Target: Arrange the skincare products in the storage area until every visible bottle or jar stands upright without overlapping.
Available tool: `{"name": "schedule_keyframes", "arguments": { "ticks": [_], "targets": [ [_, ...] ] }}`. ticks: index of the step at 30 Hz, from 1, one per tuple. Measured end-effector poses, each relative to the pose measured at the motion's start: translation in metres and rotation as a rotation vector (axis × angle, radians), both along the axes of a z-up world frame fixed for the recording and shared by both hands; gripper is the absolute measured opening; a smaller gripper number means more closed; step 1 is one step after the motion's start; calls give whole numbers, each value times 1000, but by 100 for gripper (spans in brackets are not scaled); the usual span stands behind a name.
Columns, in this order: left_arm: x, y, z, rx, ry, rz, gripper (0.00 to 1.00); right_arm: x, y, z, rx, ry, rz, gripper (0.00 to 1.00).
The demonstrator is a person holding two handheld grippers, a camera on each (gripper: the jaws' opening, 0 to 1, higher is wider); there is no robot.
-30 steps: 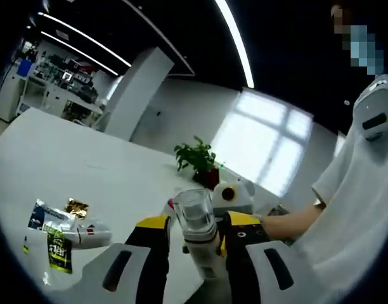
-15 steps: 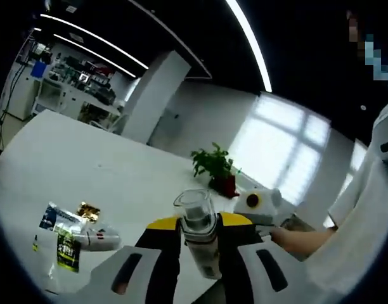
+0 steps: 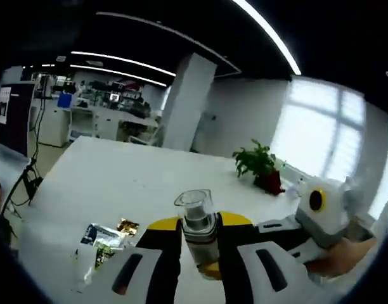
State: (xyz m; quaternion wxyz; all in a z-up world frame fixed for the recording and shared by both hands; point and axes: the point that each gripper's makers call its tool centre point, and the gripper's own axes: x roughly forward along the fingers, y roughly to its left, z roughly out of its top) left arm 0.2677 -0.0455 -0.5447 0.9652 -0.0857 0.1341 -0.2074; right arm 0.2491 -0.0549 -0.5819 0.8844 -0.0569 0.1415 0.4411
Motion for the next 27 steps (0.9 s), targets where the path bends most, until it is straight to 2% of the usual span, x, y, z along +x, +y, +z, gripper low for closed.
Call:
{"name": "schedule_keyframes", "arguments": {
  "ticks": [2, 4, 5, 6, 7, 9, 15, 16, 17, 19, 20, 21, 23, 24, 25, 27],
  "targets": [
    [-1, -4, 5, 28, -23, 11, 18, -1, 1, 1, -14, -11, -1, 25],
    [-3, -11, 12, 74, -67, 7, 18, 1, -3, 1, -47, -48, -40, 21],
    [-4, -12, 15, 125, -94, 8, 18, 0, -4, 3, -39, -60, -56, 21],
    [-5, -15, 17, 144, -114, 0, 18, 1, -6, 6, -16, -67, -75, 20],
    [-7, -18, 19, 156, -119, 0, 18, 0, -7, 7, 21, -44, -87, 20],
    [-8, -19, 23, 199, -148, -3, 18, -2, -8, 9, 49, -42, -73, 20],
    [-10, -22, 25, 205, -164, -21, 18, -3, -11, 12, 114, -4, -48, 19],
    [-10, -25, 25, 227, -180, -57, 18, -3, -12, 11, 116, 0, -47, 19],
    [-11, -28, 26, 236, -208, -88, 18, -3, -12, 11, 151, 27, -47, 19],
    [-14, -35, 29, 202, -247, -174, 20, -4, -12, 13, 214, 63, -36, 19],
    [-15, -36, 28, 142, -224, -199, 23, -4, -14, 12, 223, 64, -22, 19],
    [-15, -36, 25, 75, -177, -213, 28, -9, -11, 9, 220, 76, 25, 19],
    [-15, -33, 21, 27, -143, -258, 45, -10, -14, 12, 261, 78, 34, 19],
    [-16, -32, 20, 30, -138, -275, 47, -19, -9, 13, 291, 106, 107, 19],
    [-20, -32, 22, 19, -156, -316, 43, -18, -11, 16, 321, 105, 104, 19],
    [-28, -33, 28, -45, -162, -385, 36, -34, -5, 26, 410, 133, 229, 19]
  ]
}}
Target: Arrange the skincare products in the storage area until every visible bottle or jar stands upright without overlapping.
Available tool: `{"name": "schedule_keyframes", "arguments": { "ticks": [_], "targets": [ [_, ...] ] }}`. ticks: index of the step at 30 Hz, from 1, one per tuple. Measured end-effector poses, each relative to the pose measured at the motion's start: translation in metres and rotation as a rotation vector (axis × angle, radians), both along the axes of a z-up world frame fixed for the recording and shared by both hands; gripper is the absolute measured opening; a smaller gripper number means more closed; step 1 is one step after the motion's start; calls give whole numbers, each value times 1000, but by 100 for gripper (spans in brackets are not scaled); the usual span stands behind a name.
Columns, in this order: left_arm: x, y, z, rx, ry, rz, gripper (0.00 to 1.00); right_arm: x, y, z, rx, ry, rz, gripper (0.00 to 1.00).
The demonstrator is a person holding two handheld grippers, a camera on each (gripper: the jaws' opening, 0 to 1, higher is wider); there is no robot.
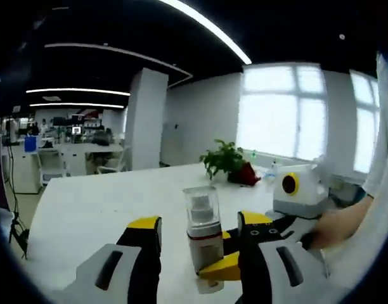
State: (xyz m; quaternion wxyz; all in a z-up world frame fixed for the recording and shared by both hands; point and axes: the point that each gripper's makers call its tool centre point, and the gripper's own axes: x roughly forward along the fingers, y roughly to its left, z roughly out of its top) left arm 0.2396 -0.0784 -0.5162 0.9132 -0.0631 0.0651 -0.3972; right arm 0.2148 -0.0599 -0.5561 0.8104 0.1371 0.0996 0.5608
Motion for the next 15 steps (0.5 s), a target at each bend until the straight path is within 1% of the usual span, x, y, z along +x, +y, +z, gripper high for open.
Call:
{"name": "schedule_keyframes", "arguments": {
  "ticks": [1, 2, 3, 4, 5, 6, 7, 8, 9, 10, 12, 13, 15],
  "targets": [
    [-3, -1, 3, -36, 11, -28, 35, 2, -3, 4, 29, -10, -15, 19],
    [-9, -1, 6, -64, 31, -72, 36, -6, -1, 5, 39, -13, 49, 19],
    [-12, -1, 7, -77, 31, -96, 38, -10, -1, 7, 53, -20, 84, 19],
    [-17, -1, 8, -75, 37, -135, 39, -10, -3, 8, 59, -27, 81, 19],
    [-20, -2, 7, -61, 31, -157, 39, -16, -2, 11, 77, -22, 127, 19],
    [-28, -4, 6, -37, 18, -206, 39, -22, -1, 15, 93, -35, 164, 19],
    [-31, -5, 6, -32, 16, -221, 38, -21, -2, 16, 100, -39, 160, 19],
    [-38, -6, 7, -23, 0, -261, 38, -26, -1, 19, 117, -30, 194, 19],
    [-42, -7, 8, -21, -4, -280, 37, -28, -1, 20, 129, -34, 217, 19],
    [-47, -8, 10, -26, -5, -301, 37, -27, -2, 21, 128, -41, 219, 19],
    [-51, -7, 14, -24, -17, -311, 36, -30, -3, 21, 138, -44, 258, 19],
    [-52, -8, 16, -23, -20, -317, 34, -30, -4, 21, 139, -45, 264, 19],
    [-52, -8, 18, -23, -22, -320, 32, -32, -5, 21, 143, -48, 295, 19]
  ]
}}
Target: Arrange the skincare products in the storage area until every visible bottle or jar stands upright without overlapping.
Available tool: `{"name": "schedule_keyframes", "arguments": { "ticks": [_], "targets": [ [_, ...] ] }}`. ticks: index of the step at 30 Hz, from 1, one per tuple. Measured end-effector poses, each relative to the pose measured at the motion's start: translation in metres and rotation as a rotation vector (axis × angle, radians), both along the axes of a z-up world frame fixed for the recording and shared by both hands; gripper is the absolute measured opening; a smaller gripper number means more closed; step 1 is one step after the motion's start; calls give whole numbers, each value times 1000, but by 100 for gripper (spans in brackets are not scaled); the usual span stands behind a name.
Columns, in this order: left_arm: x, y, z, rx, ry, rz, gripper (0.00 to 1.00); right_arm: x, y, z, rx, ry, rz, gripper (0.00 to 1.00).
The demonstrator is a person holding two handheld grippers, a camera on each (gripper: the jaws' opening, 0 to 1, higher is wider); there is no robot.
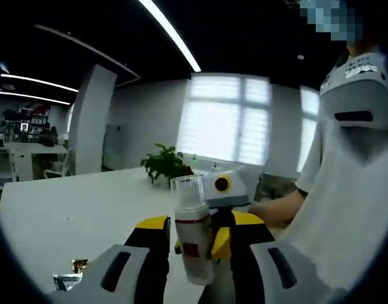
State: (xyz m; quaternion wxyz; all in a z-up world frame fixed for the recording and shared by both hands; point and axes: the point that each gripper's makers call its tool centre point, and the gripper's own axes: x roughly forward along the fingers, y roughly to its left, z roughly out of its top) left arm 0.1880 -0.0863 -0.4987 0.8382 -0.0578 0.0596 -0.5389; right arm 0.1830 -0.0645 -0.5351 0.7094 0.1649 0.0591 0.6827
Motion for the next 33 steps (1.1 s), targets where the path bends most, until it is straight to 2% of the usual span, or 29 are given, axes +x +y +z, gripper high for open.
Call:
{"name": "schedule_keyframes", "arguments": {
  "ticks": [9, 11, 18, 20, 24, 26, 28, 29, 30, 31, 33],
  "targets": [
    [0, -6, 6, 10, -24, -44, 22, -14, 4, 5, -14, -40, 104, 19],
    [-1, -7, 6, 7, -23, -56, 19, -13, 3, 4, -16, -38, 102, 19],
    [12, -5, 1, 12, 12, 28, 18, -1, 2, -2, -64, -44, 45, 19],
    [19, -2, -1, 17, 25, 83, 18, 4, 3, -3, -77, -29, 20, 20],
    [39, 8, -9, 2, 107, 233, 18, 21, 4, -11, -135, 1, -80, 22],
    [46, 12, -14, 12, 103, 295, 18, 29, 5, -17, -170, 9, -131, 23],
    [57, 23, -20, 43, 93, 416, 18, 40, 4, -24, -239, -28, -226, 24],
    [61, 27, -22, 49, 96, 462, 18, 47, 3, -25, -260, -27, -295, 25],
    [64, 30, -23, 58, 103, 501, 18, 51, 3, -28, -283, -6, -338, 27],
    [67, 33, -24, 71, 99, 545, 18, 52, 4, -32, -323, -17, -367, 30],
    [71, 36, -23, 89, 84, 606, 18, 57, 2, -36, -371, -40, -442, 30]
  ]
}}
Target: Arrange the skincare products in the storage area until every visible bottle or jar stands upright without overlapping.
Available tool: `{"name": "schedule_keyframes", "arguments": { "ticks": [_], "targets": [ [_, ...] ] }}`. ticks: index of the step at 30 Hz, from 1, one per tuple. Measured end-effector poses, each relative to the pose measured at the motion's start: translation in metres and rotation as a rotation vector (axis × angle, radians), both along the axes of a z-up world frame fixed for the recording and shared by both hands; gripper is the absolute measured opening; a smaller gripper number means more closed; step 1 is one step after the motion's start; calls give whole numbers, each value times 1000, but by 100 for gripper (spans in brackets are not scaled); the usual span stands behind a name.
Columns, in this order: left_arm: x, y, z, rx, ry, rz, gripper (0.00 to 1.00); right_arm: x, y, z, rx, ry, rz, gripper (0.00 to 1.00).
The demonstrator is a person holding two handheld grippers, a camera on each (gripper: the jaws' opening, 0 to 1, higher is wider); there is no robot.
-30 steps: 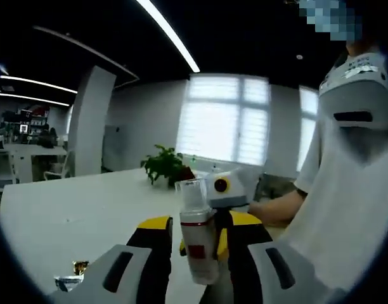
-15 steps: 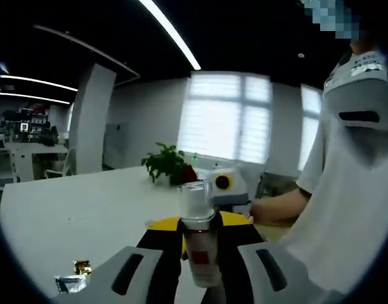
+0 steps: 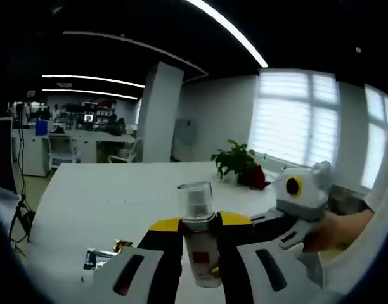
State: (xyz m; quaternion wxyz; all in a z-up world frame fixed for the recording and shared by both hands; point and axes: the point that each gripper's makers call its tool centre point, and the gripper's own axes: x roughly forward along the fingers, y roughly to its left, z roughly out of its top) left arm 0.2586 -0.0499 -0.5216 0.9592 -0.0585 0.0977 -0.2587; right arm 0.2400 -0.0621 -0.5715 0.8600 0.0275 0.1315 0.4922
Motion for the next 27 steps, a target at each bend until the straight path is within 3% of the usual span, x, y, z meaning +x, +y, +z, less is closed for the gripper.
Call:
{"name": "schedule_keyframes", "arguments": {
  "ticks": [3, 7, 11, 15, 17, 18, 22, 27],
  "targets": [
    [4, 5, 0, 69, -31, 91, 18, 0, 3, 4, -17, -54, -77, 25],
    [2, 3, -3, 158, -72, 120, 18, 0, 5, 5, -20, -66, -128, 28],
    [-3, -7, -1, 154, -89, 111, 18, 2, 3, 1, 13, -24, -180, 28],
    [-7, -14, 0, 167, -112, 105, 18, 7, -5, 6, 22, -37, -232, 25],
    [-7, -16, 4, 152, -128, 97, 18, 3, -5, 9, 14, -45, -217, 20],
    [-7, -16, 4, 151, -128, 95, 18, 4, -5, 13, 19, -68, -225, 20],
    [-9, -19, 1, 146, -114, 79, 18, 3, -9, 6, -31, -65, -229, 19],
    [-13, -25, 3, 131, -130, 15, 17, 1, -17, 8, -27, -90, -180, 18]
  ]
}}
